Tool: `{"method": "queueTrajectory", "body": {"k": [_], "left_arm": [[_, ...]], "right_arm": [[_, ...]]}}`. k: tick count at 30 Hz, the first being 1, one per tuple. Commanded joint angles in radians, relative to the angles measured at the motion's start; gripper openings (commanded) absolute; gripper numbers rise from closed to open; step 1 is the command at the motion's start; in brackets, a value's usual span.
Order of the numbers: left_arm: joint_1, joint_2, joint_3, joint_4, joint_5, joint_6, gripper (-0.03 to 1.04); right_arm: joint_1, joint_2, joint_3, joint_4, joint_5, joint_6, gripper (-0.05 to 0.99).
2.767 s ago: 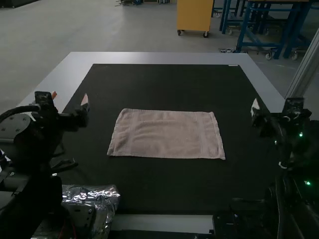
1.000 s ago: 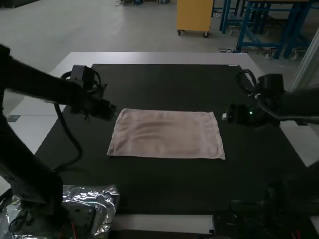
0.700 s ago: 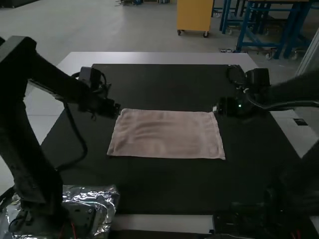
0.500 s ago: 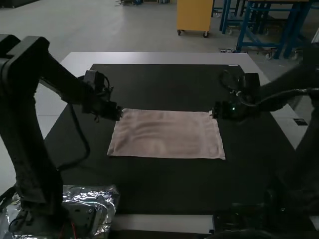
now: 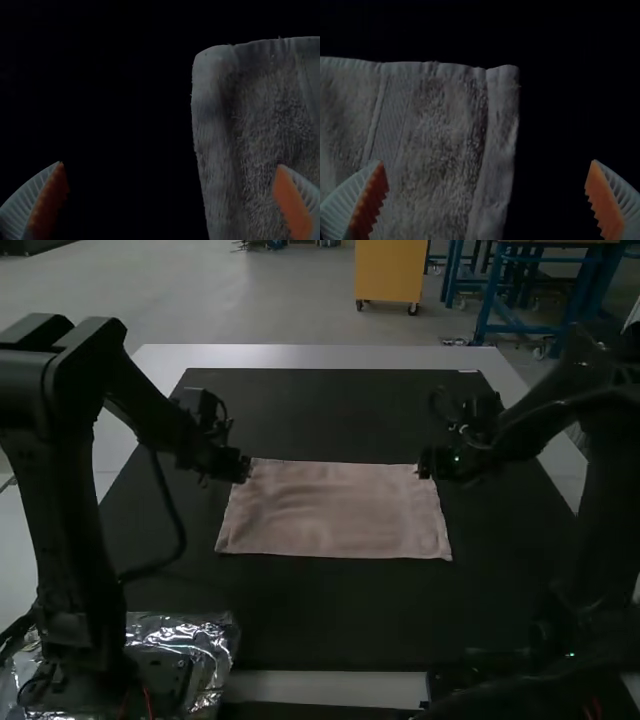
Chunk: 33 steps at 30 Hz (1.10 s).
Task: Fold the towel.
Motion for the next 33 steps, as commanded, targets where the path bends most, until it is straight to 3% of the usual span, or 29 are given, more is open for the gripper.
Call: {"method": "queueTrajectory", "body": {"k": [1,13,15,16,18,19,20,21,22,27,33], "left_arm": [[-0.006,0.022,0.046,0.005,0.016,-0.020,0.96],[-0.010,0.088,0.070,0.003,0.016,-0.020,0.96],[-0.013,0.097,0.067,-0.003,0.014,-0.018,0.94],[-0.014,0.100,0.066,-0.003,0.014,-0.018,0.89],[-0.014,0.109,0.061,-0.004,0.025,-0.018,0.70],[-0.014,0.115,0.058,-0.003,0.047,-0.017,0.54],[-0.014,0.117,0.052,0.003,0.062,-0.017,0.30],[-0.014,0.118,0.044,0.020,0.062,-0.017,0.08],[-0.016,0.118,0.037,0.042,0.060,-0.017,0.02],[-0.016,0.111,0.023,0.059,0.100,-0.017,0.02],[-0.016,0.051,0.032,0.045,0.116,-0.021,0.02]], "right_arm": [[0.015,0.030,0.039,0.006,0.017,-0.025,0.91],[0.033,0.130,0.097,0.001,0.049,-0.053,0.91],[0.039,0.138,0.096,0.001,0.051,-0.054,0.86],[0.042,0.141,0.093,0.001,0.051,-0.057,0.76],[0.044,0.139,0.082,0.004,0.034,-0.063,0.35],[0.042,0.138,0.074,0.018,0.009,-0.063,0.11],[0.044,0.138,0.070,0.027,-0.008,-0.066,-0.03],[0.044,0.138,0.065,0.027,-0.017,-0.068,-0.02],[0.044,0.138,0.064,0.026,-0.035,-0.066,-0.02],[0.035,0.122,0.050,0.026,-0.051,-0.059,-0.02],[0.030,0.021,0.053,0.018,-0.046,-0.025,-0.02]]}}
